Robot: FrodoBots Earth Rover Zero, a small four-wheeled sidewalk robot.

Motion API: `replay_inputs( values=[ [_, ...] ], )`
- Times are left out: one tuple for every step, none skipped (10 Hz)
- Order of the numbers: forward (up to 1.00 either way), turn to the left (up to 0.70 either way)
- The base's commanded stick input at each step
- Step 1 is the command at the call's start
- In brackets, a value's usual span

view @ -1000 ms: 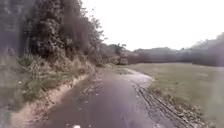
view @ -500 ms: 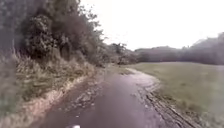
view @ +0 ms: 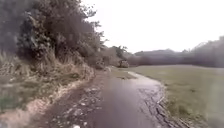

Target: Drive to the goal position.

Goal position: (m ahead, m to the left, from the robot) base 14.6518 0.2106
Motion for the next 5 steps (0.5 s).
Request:
replay_inputs(
  values=[
    [0.85, -0.01],
    [0.85, -0.03],
    [0.85, -0.06],
    [0.85, -0.1],
    [0.85, -0.17]
  ],
)
